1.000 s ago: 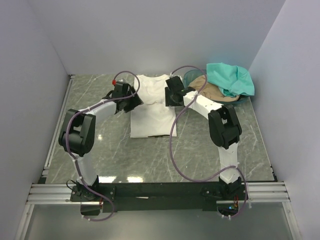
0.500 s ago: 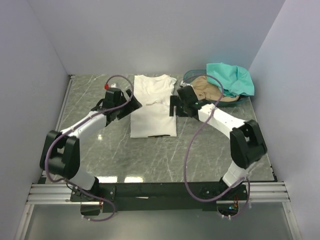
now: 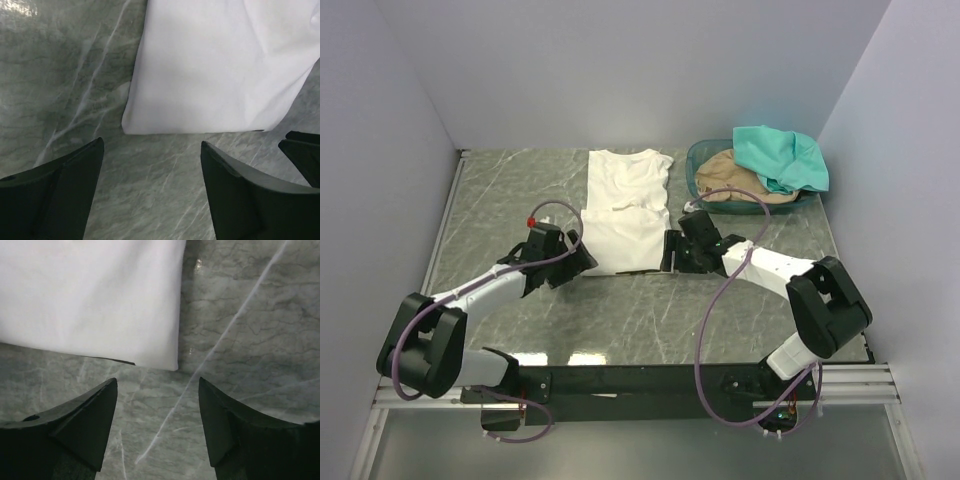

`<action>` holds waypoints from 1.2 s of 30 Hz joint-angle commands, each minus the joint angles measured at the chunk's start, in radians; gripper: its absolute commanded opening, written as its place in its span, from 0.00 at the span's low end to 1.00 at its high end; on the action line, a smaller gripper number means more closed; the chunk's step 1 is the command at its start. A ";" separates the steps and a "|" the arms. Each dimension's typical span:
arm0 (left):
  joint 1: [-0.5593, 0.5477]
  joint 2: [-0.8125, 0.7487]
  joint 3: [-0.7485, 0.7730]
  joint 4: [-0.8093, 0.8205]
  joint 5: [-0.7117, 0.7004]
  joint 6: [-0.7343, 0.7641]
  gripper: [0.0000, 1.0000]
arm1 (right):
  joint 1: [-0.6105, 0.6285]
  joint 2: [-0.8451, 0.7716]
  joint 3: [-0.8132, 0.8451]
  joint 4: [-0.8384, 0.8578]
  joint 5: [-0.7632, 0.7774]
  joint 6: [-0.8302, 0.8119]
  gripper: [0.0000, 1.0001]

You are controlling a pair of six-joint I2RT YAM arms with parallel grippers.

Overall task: Fold and stack the t-shirts
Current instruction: Fold the tshirt

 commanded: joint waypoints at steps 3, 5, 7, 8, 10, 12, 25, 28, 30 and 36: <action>0.000 0.050 -0.018 0.074 0.051 -0.010 0.73 | -0.003 0.036 -0.012 0.111 -0.041 0.056 0.68; 0.000 0.076 -0.019 0.066 0.036 -0.009 0.62 | -0.001 0.062 -0.002 0.102 -0.035 0.063 0.66; 0.000 0.113 -0.007 0.058 0.028 0.001 0.54 | -0.003 0.080 -0.002 0.099 -0.032 0.069 0.65; 0.000 0.131 -0.002 0.058 0.026 0.002 0.52 | -0.001 0.083 -0.005 0.107 -0.034 0.074 0.63; 0.000 0.145 0.008 0.060 0.032 0.005 0.46 | -0.001 0.089 -0.014 0.108 -0.035 0.080 0.61; 0.000 0.157 0.008 0.067 0.045 0.007 0.40 | -0.003 0.098 -0.017 0.105 -0.031 0.085 0.58; -0.002 0.119 -0.024 0.086 0.014 0.011 0.01 | -0.003 0.132 -0.025 0.102 -0.023 0.082 0.00; -0.014 0.072 -0.045 0.058 -0.009 0.004 0.01 | 0.000 0.085 -0.069 0.098 -0.043 0.083 0.00; -0.023 0.029 -0.065 0.048 -0.015 -0.018 0.01 | 0.014 0.044 -0.097 0.084 -0.051 0.085 0.00; -0.104 -0.154 -0.206 0.002 -0.020 -0.127 0.01 | 0.130 -0.091 -0.230 0.024 -0.035 0.128 0.00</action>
